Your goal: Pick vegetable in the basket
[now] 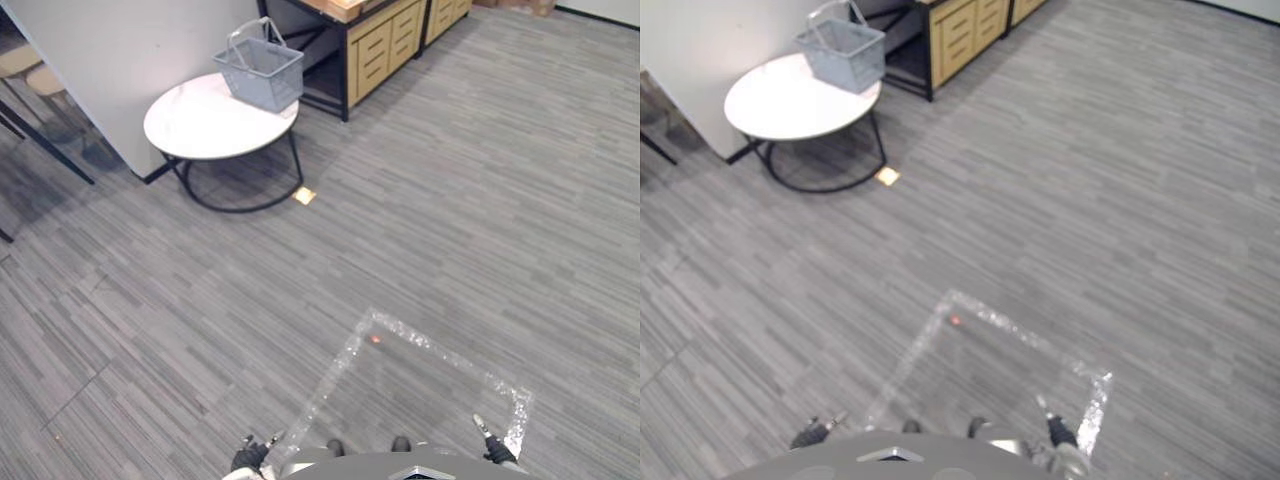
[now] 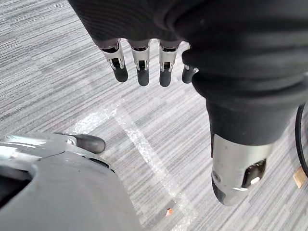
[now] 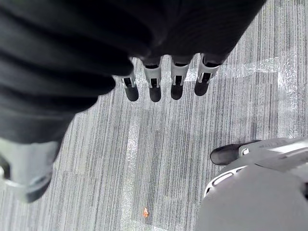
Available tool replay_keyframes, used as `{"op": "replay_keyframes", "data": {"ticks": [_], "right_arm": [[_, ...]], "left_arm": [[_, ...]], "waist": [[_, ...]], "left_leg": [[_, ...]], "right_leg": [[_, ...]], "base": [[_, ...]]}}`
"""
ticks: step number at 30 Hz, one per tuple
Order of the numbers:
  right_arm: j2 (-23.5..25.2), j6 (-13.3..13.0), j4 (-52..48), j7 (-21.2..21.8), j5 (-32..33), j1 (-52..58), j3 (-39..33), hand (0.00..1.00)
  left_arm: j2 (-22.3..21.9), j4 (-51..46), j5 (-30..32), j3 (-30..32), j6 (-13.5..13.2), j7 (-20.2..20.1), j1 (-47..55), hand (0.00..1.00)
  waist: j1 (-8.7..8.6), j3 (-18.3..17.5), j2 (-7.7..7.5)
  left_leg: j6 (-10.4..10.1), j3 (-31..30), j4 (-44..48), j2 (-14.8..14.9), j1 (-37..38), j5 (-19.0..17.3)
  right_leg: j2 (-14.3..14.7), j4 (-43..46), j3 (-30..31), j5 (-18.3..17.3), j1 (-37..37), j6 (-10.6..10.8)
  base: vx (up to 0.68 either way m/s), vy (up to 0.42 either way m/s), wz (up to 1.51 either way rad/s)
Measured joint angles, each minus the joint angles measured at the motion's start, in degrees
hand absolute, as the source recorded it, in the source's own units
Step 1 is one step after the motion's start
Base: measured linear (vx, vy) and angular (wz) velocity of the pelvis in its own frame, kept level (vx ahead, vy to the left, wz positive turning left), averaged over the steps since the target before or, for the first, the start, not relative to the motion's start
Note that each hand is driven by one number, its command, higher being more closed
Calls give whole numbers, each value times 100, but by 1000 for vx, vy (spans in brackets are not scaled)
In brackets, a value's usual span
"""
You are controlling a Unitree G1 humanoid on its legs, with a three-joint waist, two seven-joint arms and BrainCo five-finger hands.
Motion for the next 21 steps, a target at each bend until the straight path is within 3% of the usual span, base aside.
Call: {"op": "replay_keyframes", "data": {"ticks": [21], "right_arm": [[-9, -3, -37, 66, 18, -15, 4, 0]], "left_arm": [[-12, -1, 110, 14, -1, 45, -101, 0]], "waist": [[9, 84, 57]], "left_leg": [[-33, 133, 1, 97, 5, -21]], "right_leg": [[97, 63, 134, -3, -68, -4]], "base": [[-13, -18, -3]]}}
